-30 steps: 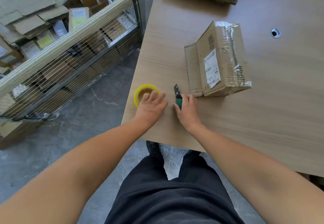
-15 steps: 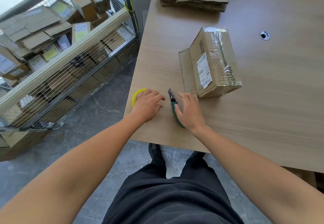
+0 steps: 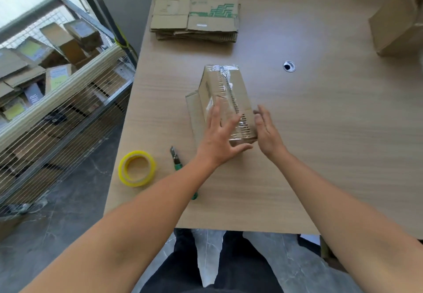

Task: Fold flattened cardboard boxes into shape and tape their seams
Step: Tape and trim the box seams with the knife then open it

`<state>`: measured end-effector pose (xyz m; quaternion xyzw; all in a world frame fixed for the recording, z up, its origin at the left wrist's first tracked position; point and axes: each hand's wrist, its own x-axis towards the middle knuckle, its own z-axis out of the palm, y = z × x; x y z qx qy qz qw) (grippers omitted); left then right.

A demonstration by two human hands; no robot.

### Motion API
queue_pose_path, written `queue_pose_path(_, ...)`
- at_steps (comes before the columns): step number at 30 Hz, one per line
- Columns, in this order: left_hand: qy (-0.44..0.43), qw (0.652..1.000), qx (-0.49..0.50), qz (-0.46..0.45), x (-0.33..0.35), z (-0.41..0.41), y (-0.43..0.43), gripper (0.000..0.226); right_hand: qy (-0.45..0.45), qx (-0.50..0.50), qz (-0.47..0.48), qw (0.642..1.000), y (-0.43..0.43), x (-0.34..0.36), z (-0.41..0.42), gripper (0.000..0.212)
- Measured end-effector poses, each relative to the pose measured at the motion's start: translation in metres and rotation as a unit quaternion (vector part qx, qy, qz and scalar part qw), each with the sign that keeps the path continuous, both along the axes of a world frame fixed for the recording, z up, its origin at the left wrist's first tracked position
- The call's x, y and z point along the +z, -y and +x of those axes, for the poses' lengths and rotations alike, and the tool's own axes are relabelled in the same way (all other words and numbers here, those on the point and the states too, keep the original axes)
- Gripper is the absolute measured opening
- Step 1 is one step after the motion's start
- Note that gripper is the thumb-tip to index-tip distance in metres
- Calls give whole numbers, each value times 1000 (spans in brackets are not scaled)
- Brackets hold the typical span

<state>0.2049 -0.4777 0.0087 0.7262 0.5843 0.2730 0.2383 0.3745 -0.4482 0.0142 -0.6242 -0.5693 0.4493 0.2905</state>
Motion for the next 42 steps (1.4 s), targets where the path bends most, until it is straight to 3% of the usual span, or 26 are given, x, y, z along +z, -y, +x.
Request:
queue_pose_path(4, 39, 995, 24, 89, -30, 0, -1, 73, -69, 48, -18, 996, -7, -16, 5, 33)
queue_pose_path(9, 27, 995, 12, 97, -49, -14, -2, 79, -118, 111, -14, 987, -16, -27, 8, 34)
queue_pose_path(12, 34, 994, 15, 99, -47, -13, -3, 82, -99, 144, -13, 985, -22, -29, 10, 40)
queue_pose_path(14, 49, 995, 35, 81, -41, -10, -2, 95, -85, 157, -21, 984, -25, -27, 10, 48)
queue_pose_path(16, 104, 993, 64, 5, -33, -7, 1, 120, -81, 156, -44, 983, -27, -21, 12, 60)
queue_pose_path(18, 244, 953, 97, -152, -21, -4, 6, 138, -90, 155, -74, 981, -29, -15, 13, 63)
queue_pose_path(19, 328, 909, 128, -222, -15, -2, 6, 136, -103, 148, -94, 979, -29, -12, 12, 63)
queue_pose_path(21, 433, 824, 211, -298, -1, 0, -7, 108, -146, 128, -136, 972, -32, -2, 6, 64)
queue_pose_path(24, 481, 797, 222, -291, 26, 4, -29, 62, -197, 107, -129, 966, -33, 34, -5, 70)
queue_pose_path(26, 543, 765, 247, -242, 50, -5, -35, 52, -255, 82, -84, 960, -35, 65, -2, 67)
queue_pose_path(29, 619, 724, 235, -193, 80, -33, -42, 47, -317, 46, -102, 942, -41, 110, 11, 35)
queue_pose_path(31, 621, 729, 202, -204, 91, -44, -43, 52, -339, 22, -124, 932, -40, 127, 16, 33)
queue_pose_path(34, 614, 749, 113, -220, 97, -46, -37, 67, -307, 23, -140, 941, -27, 133, 9, 62)
queue_pose_path(37, 603, 757, 28, -250, 93, -49, -25, 63, -260, 11, -143, 955, -10, 121, -7, 70)
queue_pose_path(40, 500, 818, 119, -259, 71, -47, -13, 66, -204, -3, -114, 972, 7, 99, -23, 75)
queue_pose_path(42, 439, 857, 136, -233, 52, -48, -7, 55, -149, 13, -72, 986, 16, 82, -30, 90)
